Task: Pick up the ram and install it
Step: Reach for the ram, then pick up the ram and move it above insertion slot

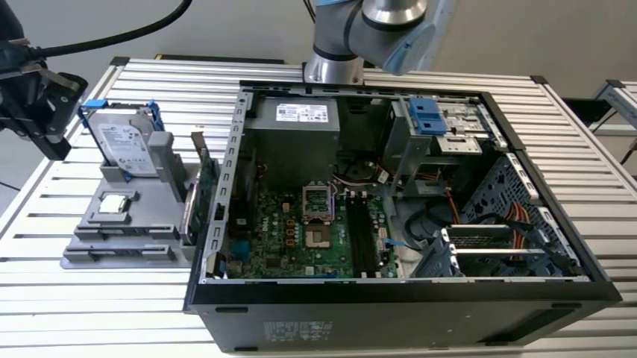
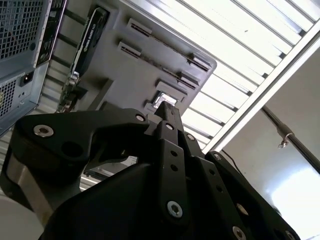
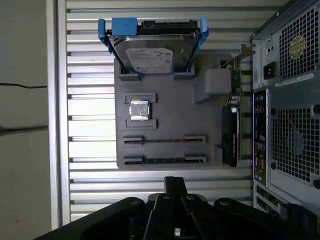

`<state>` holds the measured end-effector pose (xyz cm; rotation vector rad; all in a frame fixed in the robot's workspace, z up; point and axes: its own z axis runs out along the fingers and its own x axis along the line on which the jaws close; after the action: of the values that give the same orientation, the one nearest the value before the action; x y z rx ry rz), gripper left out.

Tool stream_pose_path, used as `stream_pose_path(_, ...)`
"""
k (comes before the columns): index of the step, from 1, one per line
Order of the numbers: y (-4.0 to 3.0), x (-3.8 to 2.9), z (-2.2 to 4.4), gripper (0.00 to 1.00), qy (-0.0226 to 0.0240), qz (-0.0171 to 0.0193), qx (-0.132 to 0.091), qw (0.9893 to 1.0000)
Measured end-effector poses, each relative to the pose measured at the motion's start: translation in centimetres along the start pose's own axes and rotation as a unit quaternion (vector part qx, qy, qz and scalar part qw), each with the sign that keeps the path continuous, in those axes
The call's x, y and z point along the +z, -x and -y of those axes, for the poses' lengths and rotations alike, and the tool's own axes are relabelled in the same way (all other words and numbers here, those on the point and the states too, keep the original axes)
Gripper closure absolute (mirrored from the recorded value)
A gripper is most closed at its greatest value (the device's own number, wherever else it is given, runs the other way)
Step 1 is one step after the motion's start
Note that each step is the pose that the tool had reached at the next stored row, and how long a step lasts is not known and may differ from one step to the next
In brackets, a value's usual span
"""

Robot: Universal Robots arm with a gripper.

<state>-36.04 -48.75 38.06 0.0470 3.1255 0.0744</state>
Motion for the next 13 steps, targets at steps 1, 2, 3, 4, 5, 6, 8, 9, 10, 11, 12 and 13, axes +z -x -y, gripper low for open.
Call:
stream_pose_path(1,0.0,0.0,0.0,1.0,0.0,0.0,0.0,1.0)
stream_pose_path(2,0.0,0.01,0.0,1.0,0.0,0.0,0.0,1.0)
stream_pose_path(3,0.0,0.0,0.0,1.0,0.0,0.0,0.0,1.0)
stream_pose_path(4,0.0,0.01,0.0,1.0,0.0,0.0,0.0,1.0)
stream_pose_path(5,0.0,0.01,0.0,1.0,0.0,0.0,0.0,1.0)
stream_pose_path(6,0.0,0.01,0.0,1.0,0.0,0.0,0.0,1.0)
stream_pose_path(8,0.0,0.02,0.0,1.0,0.0,0.0,0.0,1.0)
stream_pose_path(9,0.0,0.02,0.0,1.0,0.0,0.0,0.0,1.0)
stream_pose_path(10,0.0,0.02,0.0,1.0,0.0,0.0,-0.001,1.0)
stream_pose_path(11,0.0,0.01,0.0,1.0,0.0001,-0.0002,-0.004,1.0)
stream_pose_path(12,0.0,0.01,0.01,1.0,0.0001,-0.0004,-0.009,1.0)
stream_pose_path(13,0.0,0.01,0.01,1.0,0.0002,-0.0006,-0.013,0.9999)
